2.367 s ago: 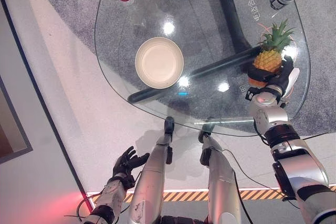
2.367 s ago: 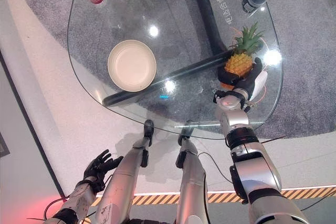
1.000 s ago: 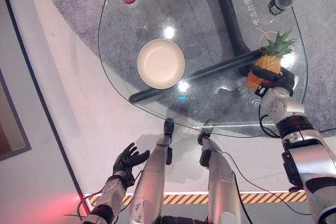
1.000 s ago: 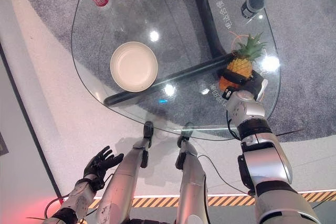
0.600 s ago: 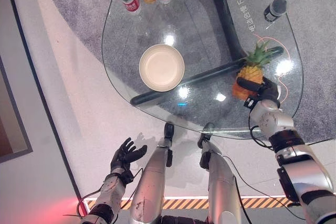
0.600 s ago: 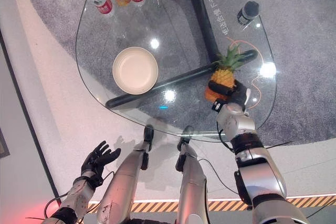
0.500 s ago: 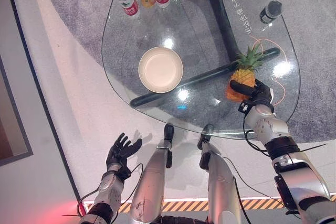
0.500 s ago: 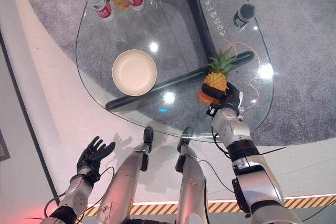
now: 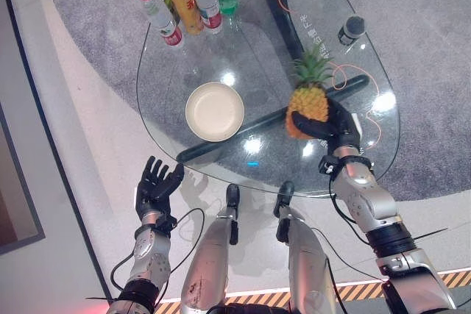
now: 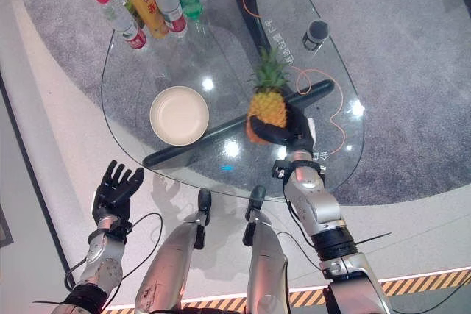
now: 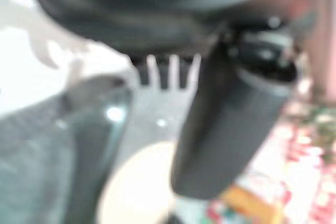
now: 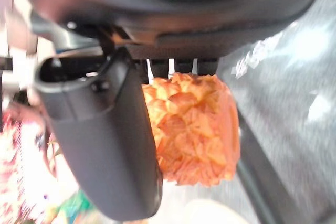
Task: Pick up the fruit to the plate
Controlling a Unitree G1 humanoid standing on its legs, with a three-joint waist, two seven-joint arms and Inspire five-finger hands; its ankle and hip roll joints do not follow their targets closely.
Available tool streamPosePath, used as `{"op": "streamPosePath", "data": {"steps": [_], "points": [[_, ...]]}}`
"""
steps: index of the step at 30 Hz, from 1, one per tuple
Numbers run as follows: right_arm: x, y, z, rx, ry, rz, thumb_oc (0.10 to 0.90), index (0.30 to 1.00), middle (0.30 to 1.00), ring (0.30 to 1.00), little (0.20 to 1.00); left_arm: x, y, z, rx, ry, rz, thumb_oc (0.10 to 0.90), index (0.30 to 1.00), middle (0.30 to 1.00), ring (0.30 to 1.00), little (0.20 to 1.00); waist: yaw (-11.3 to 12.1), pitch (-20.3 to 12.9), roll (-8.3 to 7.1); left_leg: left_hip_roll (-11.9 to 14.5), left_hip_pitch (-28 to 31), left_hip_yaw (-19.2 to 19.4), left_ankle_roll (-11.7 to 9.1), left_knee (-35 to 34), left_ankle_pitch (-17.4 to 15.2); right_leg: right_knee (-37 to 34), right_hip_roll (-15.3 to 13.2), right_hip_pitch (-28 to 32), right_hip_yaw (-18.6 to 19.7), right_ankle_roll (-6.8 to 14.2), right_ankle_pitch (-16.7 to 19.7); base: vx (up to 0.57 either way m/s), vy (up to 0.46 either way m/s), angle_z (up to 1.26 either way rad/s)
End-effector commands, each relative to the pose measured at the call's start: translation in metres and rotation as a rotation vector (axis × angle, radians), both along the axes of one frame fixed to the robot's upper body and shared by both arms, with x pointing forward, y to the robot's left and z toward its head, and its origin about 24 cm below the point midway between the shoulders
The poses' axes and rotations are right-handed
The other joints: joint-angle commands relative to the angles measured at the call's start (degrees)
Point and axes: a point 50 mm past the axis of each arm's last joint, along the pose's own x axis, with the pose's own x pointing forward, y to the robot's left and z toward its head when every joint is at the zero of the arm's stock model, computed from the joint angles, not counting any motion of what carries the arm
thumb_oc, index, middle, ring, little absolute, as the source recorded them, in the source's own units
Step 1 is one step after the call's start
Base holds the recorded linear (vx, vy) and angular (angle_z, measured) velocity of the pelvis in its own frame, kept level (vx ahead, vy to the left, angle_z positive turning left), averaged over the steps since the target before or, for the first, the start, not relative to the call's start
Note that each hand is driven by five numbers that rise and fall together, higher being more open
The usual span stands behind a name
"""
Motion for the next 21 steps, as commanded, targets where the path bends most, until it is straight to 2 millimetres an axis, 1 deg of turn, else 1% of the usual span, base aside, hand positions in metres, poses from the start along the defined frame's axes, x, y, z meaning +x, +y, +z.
{"op": "streamPosePath", "data": {"steps": [1,2,3,5,9,11,14,15,21], "points": [[-0.026,0.028,0.089,-0.028,-0.498,0.289,0.100,0.300,0.300,0.300,0.200,-0.006,0.014,0.040,0.038,-0.236,-0.028,0.800,0.900,0.900,0.900,0.900,0.5,-1.3,0.83,-1.5,2.8,0.8,-0.1,1.3,-3.1,3.6,1.7,4.9,-3.6,1.2,-3.9,-0.03,-0.053,0.03],[-0.026,0.030,0.090,-0.033,-0.503,0.302,0.100,0.300,0.300,0.300,0.200,-0.005,0.013,0.042,0.039,-0.249,-0.039,0.800,0.900,0.900,0.900,0.900,0.5,-1.3,0.79,-1.5,2.6,0.8,0.0,1.3,-2.8,3.4,1.7,4.8,-3.7,1.1,-3.6,-0.02,-0.054,0.02],[-0.032,0.036,0.093,-0.061,-0.531,0.391,0.100,0.300,0.300,0.300,0.200,-0.002,0.004,0.057,0.033,-0.318,-0.120,0.800,0.900,0.900,0.900,0.900,0.8,-1.3,0.77,-1.6,3.0,0.7,0.0,1.6,-3.2,3.6,1.6,5.4,-4.0,1.1,-3.9,-0.03,-0.054,0.00],[-0.037,0.043,0.095,-0.108,-0.556,0.479,0.100,0.300,0.300,0.300,0.200,0.001,-0.007,0.072,0.012,-0.384,-0.213,0.800,0.900,0.900,0.900,0.900,1.1,-1.3,0.76,-1.6,3.1,0.5,0.1,1.7,-3.1,3.5,1.5,5.8,-4.3,1.1,-3.8,-0.02,-0.056,0.01],[-0.044,0.052,0.098,-0.167,-0.588,0.611,0.100,0.300,0.300,0.300,0.200,0.005,-0.026,0.092,-0.010,-0.488,-0.378,0.800,0.900,0.900,0.900,0.900,1.4,-1.3,0.65,-1.8,2.9,0.1,0.2,2.0,-3.0,3.1,1.4,6.3,-4.8,1.0,-3.4,-0.02,-0.041,0.06],[-0.049,0.057,0.096,-0.190,-0.587,0.674,0.100,0.300,0.300,0.300,0.200,0.004,-0.038,0.106,-0.016,-0.555,-0.486,0.800,0.900,0.900,0.900,0.900,1.5,-1.3,0.59,-1.9,2.7,-0.2,0.2,2.7,-3.4,3.4,1.3,6.5,-5.1,1.0,-3.5,0.00,-0.039,0.11],[-0.052,0.060,0.094,-0.211,-0.588,0.712,0.100,0.300,0.300,0.300,0.200,0.004,-0.047,0.117,-0.009,-0.599,-0.584,0.800,0.900,0.900,0.900,0.900,1.5,-1.3,0.42,-2.1,2.2,-0.5,0.3,3.1,-3.3,3.2,1.3,6.3,-5.2,0.9,-3.1,0.00,-0.029,0.10],[-0.053,0.062,0.092,-0.213,-0.579,0.731,0.100,0.300,0.300,0.300,0.200,0.004,-0.053,0.125,-0.008,-0.625,-0.654,0.800,0.900,0.900,0.900,0.900,1.6,-1.3,0.35,-2.2,2.0,-0.7,0.3,3.6,-3.6,3.4,1.3,6.4,-5.2,1.0,-3.2,0.00,-0.025,0.06],[-0.055,0.068,0.083,-0.235,-0.552,0.773,0.100,0.300,0.300,0.300,0.200,0.002,-0.075,0.137,-0.050,-0.673,-0.862,0.800,0.900,0.900,0.900,0.900,1.6,-1.3,0.29,-2.9,1.1,-1.3,0.6,4.1,-3.7,3.2,1.2,5.9,-5.1,1.1,-2.8,0.00,-0.004,0.01]]}}
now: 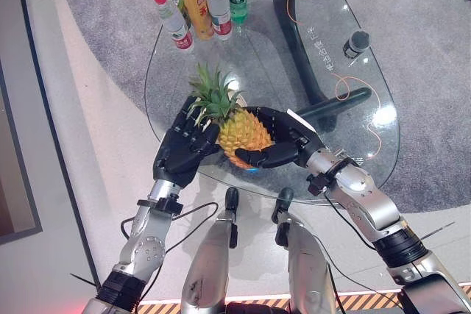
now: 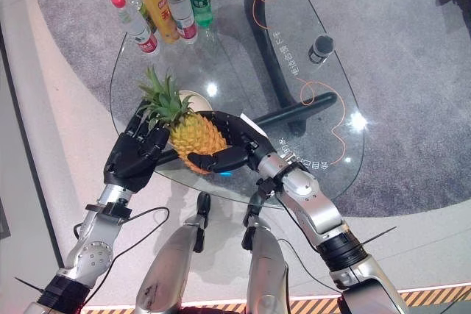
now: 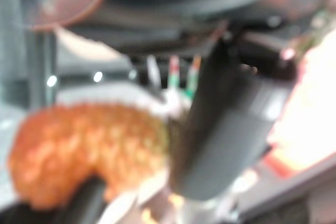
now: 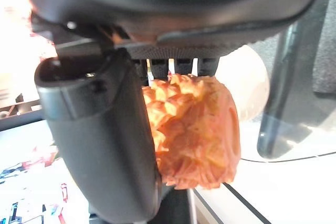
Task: Pick up the fruit to the plate
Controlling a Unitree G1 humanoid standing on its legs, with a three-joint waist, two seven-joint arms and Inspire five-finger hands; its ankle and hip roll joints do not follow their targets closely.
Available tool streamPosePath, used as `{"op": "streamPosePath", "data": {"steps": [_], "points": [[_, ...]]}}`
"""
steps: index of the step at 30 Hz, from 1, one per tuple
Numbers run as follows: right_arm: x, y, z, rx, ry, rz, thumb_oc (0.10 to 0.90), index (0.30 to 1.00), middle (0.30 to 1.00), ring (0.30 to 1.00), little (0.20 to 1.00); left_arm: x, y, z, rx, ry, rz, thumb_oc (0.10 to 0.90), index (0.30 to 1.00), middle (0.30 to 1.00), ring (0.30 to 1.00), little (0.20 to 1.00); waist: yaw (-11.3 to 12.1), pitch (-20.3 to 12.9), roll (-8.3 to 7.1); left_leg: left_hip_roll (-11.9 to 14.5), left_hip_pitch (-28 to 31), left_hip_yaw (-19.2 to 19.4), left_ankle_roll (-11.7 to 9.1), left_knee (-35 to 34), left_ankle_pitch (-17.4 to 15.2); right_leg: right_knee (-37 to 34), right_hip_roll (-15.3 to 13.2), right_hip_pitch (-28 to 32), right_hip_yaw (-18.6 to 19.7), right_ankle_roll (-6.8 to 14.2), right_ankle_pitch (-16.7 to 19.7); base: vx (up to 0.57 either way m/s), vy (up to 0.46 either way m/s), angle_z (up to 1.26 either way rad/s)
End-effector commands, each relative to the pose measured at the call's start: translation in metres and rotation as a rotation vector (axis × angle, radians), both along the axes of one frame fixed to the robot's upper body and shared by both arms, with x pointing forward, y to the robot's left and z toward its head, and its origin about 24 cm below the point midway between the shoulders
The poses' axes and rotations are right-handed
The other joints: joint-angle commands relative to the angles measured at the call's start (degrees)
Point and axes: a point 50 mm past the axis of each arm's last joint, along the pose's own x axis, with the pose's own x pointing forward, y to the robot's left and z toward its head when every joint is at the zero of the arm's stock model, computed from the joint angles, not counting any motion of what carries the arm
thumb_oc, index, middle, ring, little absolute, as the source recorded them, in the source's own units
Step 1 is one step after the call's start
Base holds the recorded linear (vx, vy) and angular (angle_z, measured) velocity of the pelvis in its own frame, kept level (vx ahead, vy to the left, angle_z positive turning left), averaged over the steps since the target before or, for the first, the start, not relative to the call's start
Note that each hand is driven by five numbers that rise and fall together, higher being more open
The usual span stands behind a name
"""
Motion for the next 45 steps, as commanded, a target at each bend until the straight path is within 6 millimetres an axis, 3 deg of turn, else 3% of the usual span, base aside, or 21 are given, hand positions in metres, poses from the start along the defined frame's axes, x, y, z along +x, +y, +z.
{"op": "streamPosePath", "data": {"steps": [1,12,20,28,37,42,44,45], "points": [[-0.028,0.029,0.067,0.114,-0.343,0.241,0.100,0.300,0.300,0.300,0.200,-0.013,-0.022,0.048,-0.052,-0.250,-0.181,0.800,0.900,0.900,0.900,0.900,0.5,-1.3,0.37,-2.9,-0.4,0.4,1.1,4.8,-4.0,2.8,1.5,4.0,-3.2,1.3,-1.5,0.00,0.000,0.00],[-0.040,0.057,0.045,-0.055,-0.265,0.440,0.100,0.300,0.300,0.300,0.200,-0.018,-0.040,0.051,-0.069,-0.292,-0.289,0.800,0.900,0.900,0.900,0.900,0.9,-1.3,0.24,-4.3,-1.0,-0.9,1.3,4.3,-3.3,1.5,1.9,3.6,-2.0,1.7,-0.5,0.00,0.001,0.04],[-0.062,0.078,0.021,-0.251,-0.167,0.745,0.100,0.300,0.300,0.300,0.200,-0.019,-0.032,0.056,-0.193,-0.334,-0.222,0.800,0.900,0.900,0.900,0.900,1.6,-1.3,0.26,-5.1,-0.8,-1.8,1.3,3.8,-2.9,1.2,2.2,3.5,-1.1,1.6,-0.4,0.01,0.010,0.04],[-0.076,0.104,0.010,-0.296,-0.087,0.932,0.100,0.300,0.300,0.300,0.200,-0.018,-0.028,0.056,-0.289,-0.369,-0.162,0.800,0.900,0.900,0.900,0.900,3.1,-1.3,-0.09,-5.5,-1.1,-2.8,1.2,3.2,-2.5,0.9,2.2,3.3,-1.2,1.6,-0.1,0.00,-0.003,0.02],[-0.075,0.114,0.014,-0.224,-0.088,0.939,0.100,0.300,0.300,0.300,0.200,-0.020,-0.033,0.060,-0.315,-0.394,-0.167,0.800,0.900,0.900,0.900,0.900,4.1,-1.3,-0.63,-5.8,-0.9,-3.4,1.4,3.1,-2.7,1.1,2.2,3.6,-1.9,1.9,-0.2,0.00,-0.009,0.01],[-0.073,0.112,0.015,-0.191,-0.080,0.920,0.100,0.300,0.300,0.300,0.200,-0.022,-0.030,0.063,-0.420,-0.460,-0.177,0.800,0.900,0.900,0.900,0.900,4.0,-1.3,-0.93,-5.8,-1.0,-3.4,1.4,3.3,-2.9,1.1,2.1,3.7,-2.2,2.1,-0.1,0.00,0.000,0.00],[-0.073,0.112,0.014,-0.184,-0.074,0.916,0.100,0.300,0.300,0.300,0.200,-0.023,-0.028,0.064,-0.482,-0.490,-0.177,0.504,0.646,0.646,0.646,0.604,4.0,-1.3,-1.00,-5.8,-1.0,-3.3,1.3,3.5,-3.0,1.2,2.0,3.7,-2.3,2.1,-0.1,0.03,0.007,0.05],[-0.072,0.112,0.013,-0.181,-0.071,0.916,0.100,0.300,0.300,0.300,0.200,-0.023,-0.027,0.064,-0.511,-0.498,-0.175,0.221,0.404,0.404,0.404,0.321,4.0,-1.3,-1.01,-5.8,-1.0,-3.4,1.3,3.5,-3.0,1.2,1.9,3.8,-2.4,2.1,-0.1,0.01,0.005,0.05]]}}
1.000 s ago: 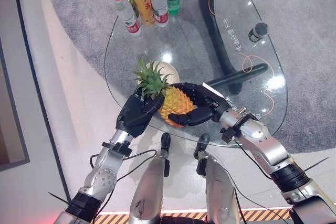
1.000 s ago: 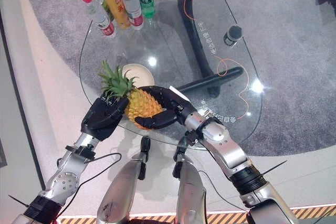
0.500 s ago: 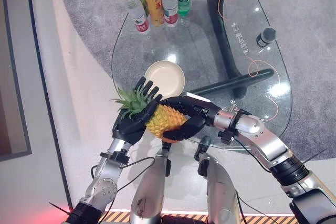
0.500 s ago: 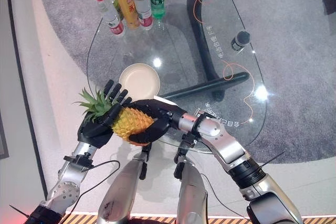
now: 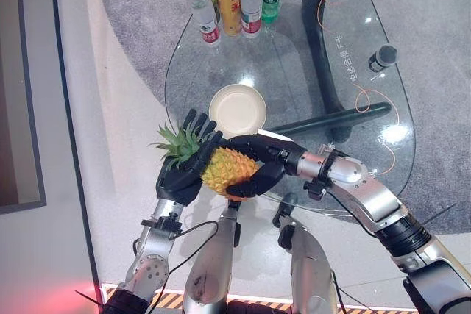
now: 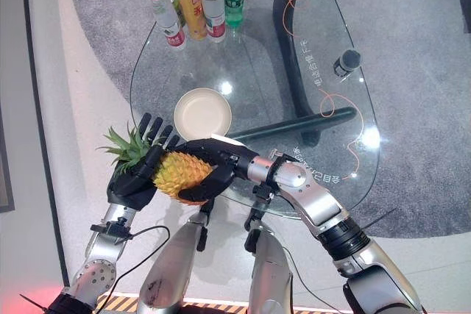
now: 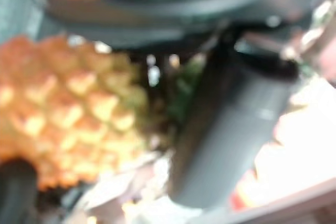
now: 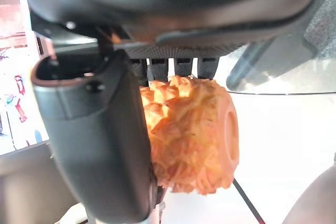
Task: Pick up the fruit to the plate
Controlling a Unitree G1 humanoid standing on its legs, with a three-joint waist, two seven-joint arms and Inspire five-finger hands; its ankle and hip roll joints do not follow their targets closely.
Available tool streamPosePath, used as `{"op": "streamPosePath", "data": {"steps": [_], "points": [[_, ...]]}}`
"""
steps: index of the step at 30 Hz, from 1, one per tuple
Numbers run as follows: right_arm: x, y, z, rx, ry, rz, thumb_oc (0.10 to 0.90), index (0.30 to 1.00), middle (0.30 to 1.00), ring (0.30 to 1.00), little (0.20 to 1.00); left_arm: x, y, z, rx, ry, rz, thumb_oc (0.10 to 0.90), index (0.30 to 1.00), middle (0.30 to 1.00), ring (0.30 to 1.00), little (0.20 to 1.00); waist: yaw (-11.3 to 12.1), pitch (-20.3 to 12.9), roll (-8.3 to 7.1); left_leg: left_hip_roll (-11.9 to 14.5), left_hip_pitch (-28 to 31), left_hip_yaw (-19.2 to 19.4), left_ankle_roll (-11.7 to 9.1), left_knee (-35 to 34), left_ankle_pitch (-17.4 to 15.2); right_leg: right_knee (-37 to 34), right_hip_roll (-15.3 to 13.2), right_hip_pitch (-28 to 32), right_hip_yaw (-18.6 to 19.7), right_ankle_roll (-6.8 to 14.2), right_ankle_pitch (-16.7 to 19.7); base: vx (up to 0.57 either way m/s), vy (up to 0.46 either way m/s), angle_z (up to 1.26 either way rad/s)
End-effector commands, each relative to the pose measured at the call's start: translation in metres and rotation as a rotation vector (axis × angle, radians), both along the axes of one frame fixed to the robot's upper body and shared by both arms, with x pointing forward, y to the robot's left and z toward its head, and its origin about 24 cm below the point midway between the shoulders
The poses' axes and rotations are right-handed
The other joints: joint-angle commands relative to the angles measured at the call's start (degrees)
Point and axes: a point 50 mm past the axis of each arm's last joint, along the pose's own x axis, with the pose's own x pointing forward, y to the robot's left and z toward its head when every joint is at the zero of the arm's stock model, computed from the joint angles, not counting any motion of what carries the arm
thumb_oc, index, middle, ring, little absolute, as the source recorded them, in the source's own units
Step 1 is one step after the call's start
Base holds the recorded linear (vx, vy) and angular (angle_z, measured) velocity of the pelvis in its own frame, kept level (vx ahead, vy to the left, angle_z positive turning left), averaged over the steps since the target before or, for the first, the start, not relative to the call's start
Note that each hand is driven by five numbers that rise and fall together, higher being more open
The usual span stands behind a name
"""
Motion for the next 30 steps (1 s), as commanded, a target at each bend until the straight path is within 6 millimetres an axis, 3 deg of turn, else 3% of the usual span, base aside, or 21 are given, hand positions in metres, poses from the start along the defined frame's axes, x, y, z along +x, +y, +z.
{"op": "streamPosePath", "data": {"steps": [1,2,12,30], "points": [[-0.068,0.085,0.009,0.112,0.000,0.598,0.100,0.300,0.300,0.300,0.200,0.004,-0.027,0.099,-0.251,-0.583,-0.116,0.158,0.349,0.349,0.349,0.258,-0.2,-1.3,-1.07,-4.9,-0.9,0.2,2.1,3.6,-3.4,-0.8,2.6,3.3,0.1,2.1,2.0,0.02,0.003,0.03],[-0.068,0.086,0.008,0.115,0.001,0.595,0.100,0.300,0.300,0.300,0.200,0.004,-0.026,0.099,-0.284,-0.593,-0.114,0.100,0.300,0.300,0.300,0.200,-0.2,-1.3,-1.12,-4.9,-0.9,0.2,2.1,3.6,-3.5,-0.8,2.6,3.3,0.1,2.1,2.0,0.00,0.000,0.00],[-0.067,0.093,0.008,0.148,0.013,0.570,0.100,0.300,0.300,0.300,0.200,0.002,-0.019,0.102,-0.507,-0.709,-0.045,0.100,0.300,0.300,0.300,0.200,0.0,-1.3,-1.50,-5.1,-1.0,-0.4,1.9,3.9,-3.9,-0.6,2.4,3.5,-0.5,2.3,1.9,0.01,-0.002,0.00],[-0.064,0.097,0.007,0.172,0.022,0.530,0.100,0.300,0.300,0.300,0.200,0.003,-0.015,0.116,-0.488,-0.743,0.014,0.100,0.300,0.300,0.300,0.200,0.4,-1.3,-1.86,-5.3,-1.4,-1.3,1.9,4.0,-4.3,0.1,2.1,2.9,-1.2,2.7,1.7,0.00,0.000,0.00]]}}
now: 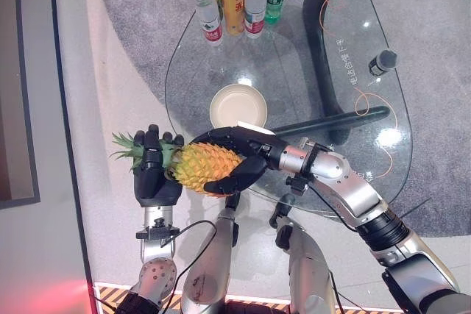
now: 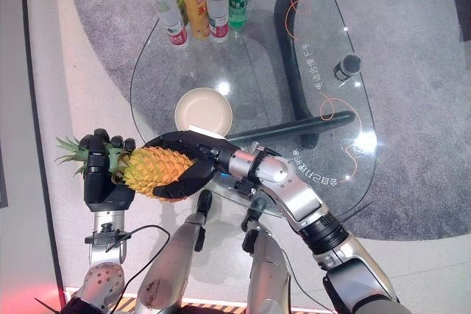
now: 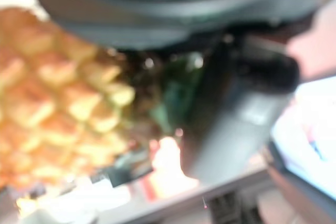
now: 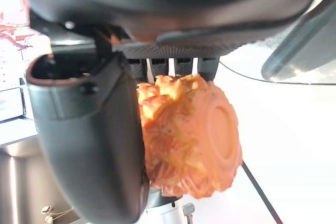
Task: Pick up the fruit to the plate
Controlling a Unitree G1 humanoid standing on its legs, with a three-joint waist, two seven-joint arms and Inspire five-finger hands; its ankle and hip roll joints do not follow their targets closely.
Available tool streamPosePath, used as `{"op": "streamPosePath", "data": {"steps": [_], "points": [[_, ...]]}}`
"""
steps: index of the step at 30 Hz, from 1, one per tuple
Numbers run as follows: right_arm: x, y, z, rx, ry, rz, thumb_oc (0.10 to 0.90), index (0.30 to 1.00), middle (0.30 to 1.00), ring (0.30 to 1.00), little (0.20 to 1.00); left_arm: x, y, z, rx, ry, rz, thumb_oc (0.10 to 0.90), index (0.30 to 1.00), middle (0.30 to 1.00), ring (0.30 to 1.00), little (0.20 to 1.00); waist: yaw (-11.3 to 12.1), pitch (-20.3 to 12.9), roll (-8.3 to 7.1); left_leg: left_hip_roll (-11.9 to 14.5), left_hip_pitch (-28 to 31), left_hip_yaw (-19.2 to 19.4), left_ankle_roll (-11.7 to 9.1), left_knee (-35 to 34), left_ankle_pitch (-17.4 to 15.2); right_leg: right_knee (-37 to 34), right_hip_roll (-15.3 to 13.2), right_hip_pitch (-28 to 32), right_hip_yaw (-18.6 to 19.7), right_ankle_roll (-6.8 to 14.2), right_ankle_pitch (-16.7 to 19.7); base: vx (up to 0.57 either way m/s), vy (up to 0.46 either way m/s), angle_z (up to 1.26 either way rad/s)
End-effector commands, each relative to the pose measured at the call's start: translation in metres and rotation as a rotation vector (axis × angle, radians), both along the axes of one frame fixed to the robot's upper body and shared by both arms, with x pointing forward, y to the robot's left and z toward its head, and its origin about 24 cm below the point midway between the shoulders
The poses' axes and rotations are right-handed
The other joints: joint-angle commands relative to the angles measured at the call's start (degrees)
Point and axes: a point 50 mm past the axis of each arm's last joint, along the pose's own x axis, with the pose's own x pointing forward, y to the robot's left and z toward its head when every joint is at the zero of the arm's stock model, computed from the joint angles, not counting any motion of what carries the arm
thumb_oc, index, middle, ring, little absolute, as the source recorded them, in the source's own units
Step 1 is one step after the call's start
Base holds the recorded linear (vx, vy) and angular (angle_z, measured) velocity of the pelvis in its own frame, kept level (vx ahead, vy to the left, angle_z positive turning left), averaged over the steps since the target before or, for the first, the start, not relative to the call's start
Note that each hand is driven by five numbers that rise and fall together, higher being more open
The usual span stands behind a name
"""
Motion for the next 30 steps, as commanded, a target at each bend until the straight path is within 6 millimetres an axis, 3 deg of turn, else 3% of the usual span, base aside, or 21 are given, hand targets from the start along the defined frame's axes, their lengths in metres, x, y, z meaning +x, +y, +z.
{"op": "streamPosePath", "data": {"steps": [1,2,4,11,30], "points": [[-0.062,0.065,-0.005,0.104,0.061,0.442,0.100,0.300,0.300,0.300,0.200,0.012,-0.026,0.115,-0.154,-0.598,-0.091,0.100,0.300,0.300,0.300,0.200,0.4,-1.3,-0.69,-4.9,-1.2,-0.3,1.9,4.0,-4.3,0.1,2.5,2.8,-0.6,2.3,1.9,0.00,0.000,0.00],[-0.060,0.065,-0.005,0.111,0.064,0.416,0.100,0.300,0.300,0.300,0.200,0.012,-0.027,0.114,-0.152,-0.597,-0.091,0.100,0.300,0.300,0.300,0.200,0.4,-1.3,-0.69,-4.9,-1.1,-0.2,1.9,4.0,-4.4,0.1,2.5,2.8,-0.7,2.4,1.9,0.00,0.000,0.00],[-0.056,0.063,-0.006,0.111,0.054,0.376,0.800,0.900,0.900,0.900,0.900,0.013,-0.027,0.115,-0.145,-0.597,-0.087,0.100,0.300,0.300,0.300,0.200,0.3,-1.3,-0.67,-4.8,-1.2,0.0,1.9,4.1,-4.4,0.4,2.3,2.6,-0.9,2.4,1.9,0.00,0.000,0.00],[-0.048,0.050,-0.003,0.153,0.009,0.264,0.800,0.900,0.900,0.900,0.900,0.013,-0.025,0.117,-0.132,-0.593,-0.073,0.100,0.300,0.300,0.300,0.200,-0.2,-1.3,-0.84,-4.8,-1.3,-0.1,1.8,4.1,-4.2,0.4,2.3,2.5,-0.8,2.5,2.1,0.00,0.000,0.00],[-0.035,-0.021,0.025,0.335,-0.225,-0.133,0.800,0.900,0.900,0.900,0.900,0.010,-0.005,0.121,-0.019,-0.567,0.058,0.100,0.300,0.300,0.300,0.200,-3.6,-1.3,-1.34,-4.2,-1.6,1.1,2.6,4.8,-5.1,2.2,2.6,0.9,0.9,3.5,2.1,0.00,0.006,0.00]]}}
